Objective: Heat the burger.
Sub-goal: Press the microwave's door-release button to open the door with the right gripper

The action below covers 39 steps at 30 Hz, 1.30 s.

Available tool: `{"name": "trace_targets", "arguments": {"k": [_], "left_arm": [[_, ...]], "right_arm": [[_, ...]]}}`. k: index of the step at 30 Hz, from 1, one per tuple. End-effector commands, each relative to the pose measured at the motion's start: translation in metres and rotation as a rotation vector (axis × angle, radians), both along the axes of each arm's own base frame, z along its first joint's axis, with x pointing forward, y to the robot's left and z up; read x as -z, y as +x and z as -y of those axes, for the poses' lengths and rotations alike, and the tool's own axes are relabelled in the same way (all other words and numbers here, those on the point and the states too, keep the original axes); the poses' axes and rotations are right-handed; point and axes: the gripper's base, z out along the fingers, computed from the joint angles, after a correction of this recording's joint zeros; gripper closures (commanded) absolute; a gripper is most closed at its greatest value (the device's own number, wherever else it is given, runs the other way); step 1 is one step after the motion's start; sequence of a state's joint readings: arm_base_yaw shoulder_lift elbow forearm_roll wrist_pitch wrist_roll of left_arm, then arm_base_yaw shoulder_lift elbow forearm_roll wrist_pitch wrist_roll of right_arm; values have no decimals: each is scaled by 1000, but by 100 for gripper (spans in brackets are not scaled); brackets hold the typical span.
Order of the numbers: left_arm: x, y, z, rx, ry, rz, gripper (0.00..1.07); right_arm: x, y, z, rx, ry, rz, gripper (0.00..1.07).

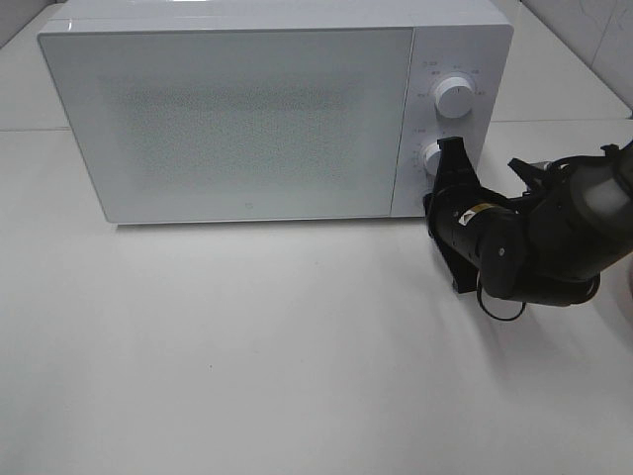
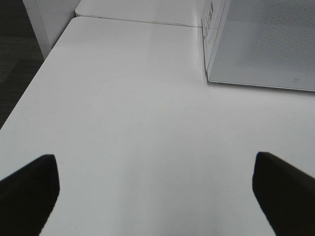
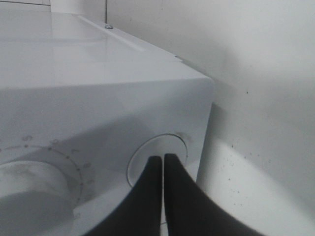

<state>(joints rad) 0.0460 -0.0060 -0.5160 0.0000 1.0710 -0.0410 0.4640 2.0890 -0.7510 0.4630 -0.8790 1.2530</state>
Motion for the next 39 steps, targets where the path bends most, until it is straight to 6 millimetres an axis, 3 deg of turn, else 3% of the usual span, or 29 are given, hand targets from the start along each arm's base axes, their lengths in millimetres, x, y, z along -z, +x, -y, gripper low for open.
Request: {"name": "trace_targets", "arguments": {"k": [1,39], "left_arm": [[0,-2,1,1,-5,14,4],[0,-2,1,1,-5,14,4]], "right_arm": [[-2,2,0,-15,-13,7,107],[-3,8,-4,-31,-13,21,107]]}}
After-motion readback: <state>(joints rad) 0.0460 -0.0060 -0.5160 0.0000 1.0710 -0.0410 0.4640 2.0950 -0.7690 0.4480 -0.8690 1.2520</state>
